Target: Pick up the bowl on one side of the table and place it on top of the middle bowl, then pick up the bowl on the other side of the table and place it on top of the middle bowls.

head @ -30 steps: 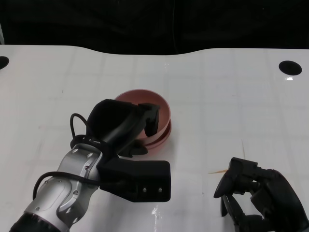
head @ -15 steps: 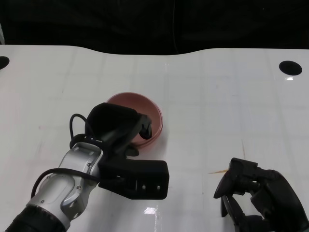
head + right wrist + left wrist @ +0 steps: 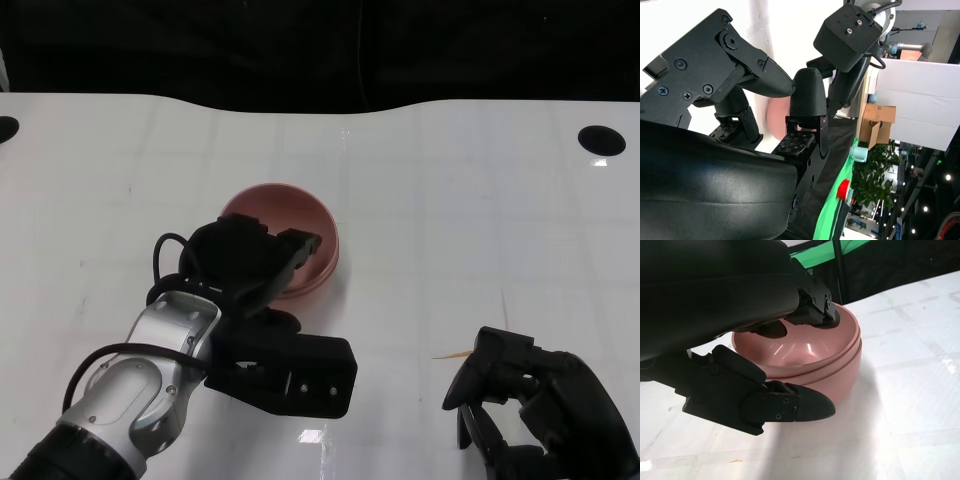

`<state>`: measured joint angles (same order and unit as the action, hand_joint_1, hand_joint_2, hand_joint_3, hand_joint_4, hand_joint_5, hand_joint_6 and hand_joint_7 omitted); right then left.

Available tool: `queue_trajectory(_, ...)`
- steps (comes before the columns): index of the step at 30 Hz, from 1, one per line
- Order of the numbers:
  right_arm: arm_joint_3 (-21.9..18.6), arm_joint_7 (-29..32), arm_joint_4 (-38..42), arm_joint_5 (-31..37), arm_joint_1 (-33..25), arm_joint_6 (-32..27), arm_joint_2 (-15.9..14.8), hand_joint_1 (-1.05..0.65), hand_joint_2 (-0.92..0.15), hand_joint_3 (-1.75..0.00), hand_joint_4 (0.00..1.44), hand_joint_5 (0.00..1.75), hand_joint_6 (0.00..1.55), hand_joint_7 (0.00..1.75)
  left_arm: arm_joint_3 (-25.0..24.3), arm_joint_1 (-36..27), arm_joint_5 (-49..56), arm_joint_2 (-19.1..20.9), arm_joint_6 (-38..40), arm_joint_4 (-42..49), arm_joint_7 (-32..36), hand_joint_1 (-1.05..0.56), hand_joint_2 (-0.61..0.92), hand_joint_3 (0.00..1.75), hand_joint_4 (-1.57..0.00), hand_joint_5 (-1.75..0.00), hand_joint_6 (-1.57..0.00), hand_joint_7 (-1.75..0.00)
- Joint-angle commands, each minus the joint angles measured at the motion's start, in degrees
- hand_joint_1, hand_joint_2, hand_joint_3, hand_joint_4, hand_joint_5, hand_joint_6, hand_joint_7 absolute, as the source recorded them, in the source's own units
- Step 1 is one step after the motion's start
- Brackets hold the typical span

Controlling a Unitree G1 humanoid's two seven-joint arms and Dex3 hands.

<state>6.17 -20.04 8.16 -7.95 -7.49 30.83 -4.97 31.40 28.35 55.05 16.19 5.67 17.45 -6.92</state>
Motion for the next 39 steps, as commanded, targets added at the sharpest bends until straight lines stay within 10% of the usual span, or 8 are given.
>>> queue_trajectory(1,-0.55,0.41,0.0,0.26,0.27,0.09,0.11,-0.13,-0.4,-1.3,0.85,1.61,0.86,1.32,-0.69,0.22,-1.79,1.7,-0.22,-0.86,-3.49,-0.83,0.92,0.57,-0.1,-0.11,-0.17,0.0)
queue_trajectory(25,-0.67,1.21,1.72,1.1,1.84,-0.51,1.1,-0.11,-0.39,-1.34,0.86,1.6,0.86,1.32,-12.1,-11.41,-8.67,8.58,-11.26,-21.16,4.86,-0.73,0.92,0.49,-0.16,-0.19,-0.21,-0.03)
queue_trajectory(39,-1.03,0.44,1.7,1.46,1.71,0.4,0.66,-0.14,-0.37,-1.35,0.86,1.62,0.86,1.33,-24.17,-27.93,-28.24,5.5,-34.96,-24.11,16.84,-0.5,0.92,0.34,-0.15,-0.96,-0.49,-0.12)
